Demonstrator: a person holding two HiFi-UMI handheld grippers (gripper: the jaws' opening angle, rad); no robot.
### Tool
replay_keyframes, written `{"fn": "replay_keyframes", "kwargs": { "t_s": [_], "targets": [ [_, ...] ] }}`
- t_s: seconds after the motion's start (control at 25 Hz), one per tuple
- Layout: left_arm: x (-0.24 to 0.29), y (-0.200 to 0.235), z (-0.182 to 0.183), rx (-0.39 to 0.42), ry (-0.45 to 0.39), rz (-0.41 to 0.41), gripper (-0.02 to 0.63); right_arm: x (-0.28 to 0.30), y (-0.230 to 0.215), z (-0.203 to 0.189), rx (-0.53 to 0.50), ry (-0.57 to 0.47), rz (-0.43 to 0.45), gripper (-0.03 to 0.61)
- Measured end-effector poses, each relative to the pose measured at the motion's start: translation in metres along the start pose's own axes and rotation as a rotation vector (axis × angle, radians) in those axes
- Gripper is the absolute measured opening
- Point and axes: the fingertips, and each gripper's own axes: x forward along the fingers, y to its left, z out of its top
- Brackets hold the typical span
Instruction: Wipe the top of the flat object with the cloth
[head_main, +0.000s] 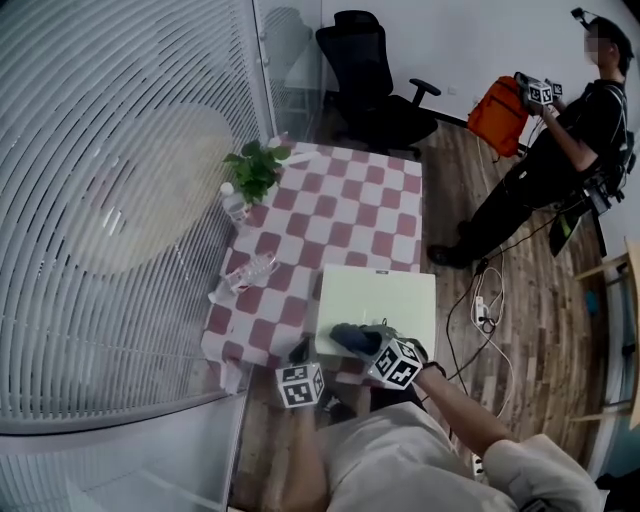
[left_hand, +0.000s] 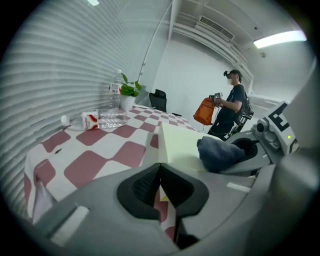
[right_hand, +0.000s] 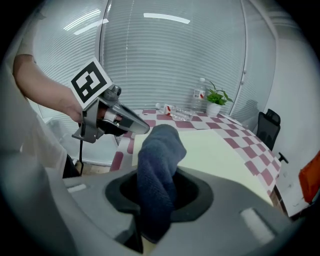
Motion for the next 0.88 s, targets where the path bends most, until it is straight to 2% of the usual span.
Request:
{"fn": "replay_keyframes", "kwargs": {
  "t_s": [0.28, 0.88],
  "targets": [
    [0.002, 0.006, -0.008, -0.046, 0.015, -0.004, 0.008, 0.016, 0.007, 0.022, -0.032, -0.008, 0.022, 0.115],
    [0.000, 0.011, -0.017, -0.064, 0.023, -0.011, 0.008, 0.055, 0.033, 0.071, -0.089, -0.017, 0.028, 0.115]
  ]
}}
